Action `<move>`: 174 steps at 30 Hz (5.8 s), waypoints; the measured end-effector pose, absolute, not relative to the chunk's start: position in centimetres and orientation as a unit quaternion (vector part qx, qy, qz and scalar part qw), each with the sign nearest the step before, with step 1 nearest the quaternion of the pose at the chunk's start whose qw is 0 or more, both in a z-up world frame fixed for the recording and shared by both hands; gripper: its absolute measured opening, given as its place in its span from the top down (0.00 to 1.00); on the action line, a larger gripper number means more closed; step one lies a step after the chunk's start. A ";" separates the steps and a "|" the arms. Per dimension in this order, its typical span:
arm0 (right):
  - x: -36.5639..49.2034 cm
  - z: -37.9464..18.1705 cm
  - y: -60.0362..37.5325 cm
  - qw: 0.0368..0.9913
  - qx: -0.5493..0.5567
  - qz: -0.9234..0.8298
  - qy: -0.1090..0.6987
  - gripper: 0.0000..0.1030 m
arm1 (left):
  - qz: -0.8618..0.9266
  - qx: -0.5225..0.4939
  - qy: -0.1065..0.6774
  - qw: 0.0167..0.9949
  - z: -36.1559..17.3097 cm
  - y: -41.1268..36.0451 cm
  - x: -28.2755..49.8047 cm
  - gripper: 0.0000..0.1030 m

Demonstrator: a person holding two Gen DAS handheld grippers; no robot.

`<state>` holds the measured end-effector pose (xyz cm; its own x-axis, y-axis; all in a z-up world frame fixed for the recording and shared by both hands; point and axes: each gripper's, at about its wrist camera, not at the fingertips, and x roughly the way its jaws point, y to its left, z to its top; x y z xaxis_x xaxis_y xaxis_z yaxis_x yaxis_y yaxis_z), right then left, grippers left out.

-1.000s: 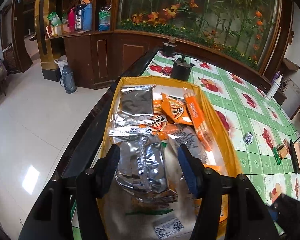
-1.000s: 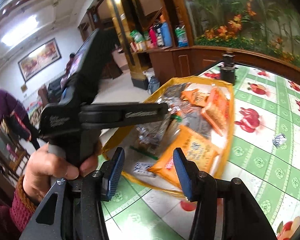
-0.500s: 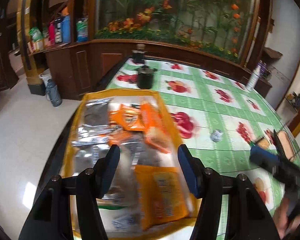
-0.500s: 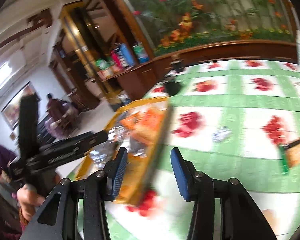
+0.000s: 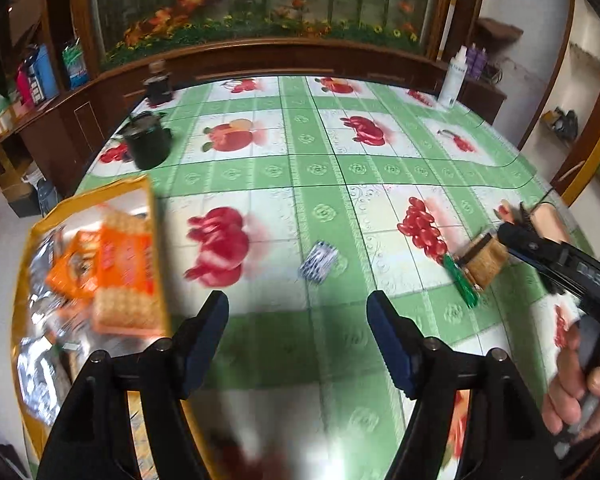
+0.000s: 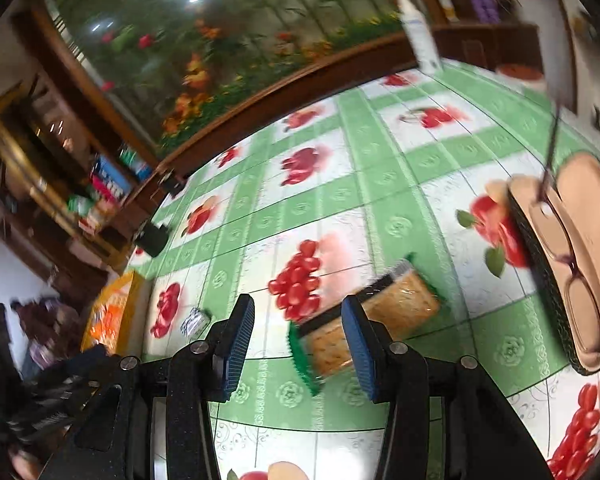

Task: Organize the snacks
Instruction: 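Grasp the black-and-white candy with the left gripper while the right grasps the cracker pack, then lift the candy and cracker pack and carry both over the white tray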

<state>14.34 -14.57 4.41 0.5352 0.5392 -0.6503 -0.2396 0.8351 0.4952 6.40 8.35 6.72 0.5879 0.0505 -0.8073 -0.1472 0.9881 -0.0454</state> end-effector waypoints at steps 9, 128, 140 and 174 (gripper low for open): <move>14.6 4.2 -16.3 0.856 0.197 0.203 0.434 0.49 | 0.074 -0.055 0.486 0.869 3.4 8.0 11.9 0.32; 10.8 6.6 -5.8 0.905 0.005 0.261 0.336 0.51 | 0.150 0.008 0.285 0.947 7.3 6.7 7.6 0.80; 10.2 6.9 -5.7 0.908 0.009 0.265 0.325 0.51 | 0.162 0.007 0.257 0.953 8.5 6.8 6.6 0.80; 0.6 7.3 4.1 0.874 -0.016 0.373 0.310 0.51 | 0.216 -0.126 0.255 0.934 9.6 18.8 -5.8 0.80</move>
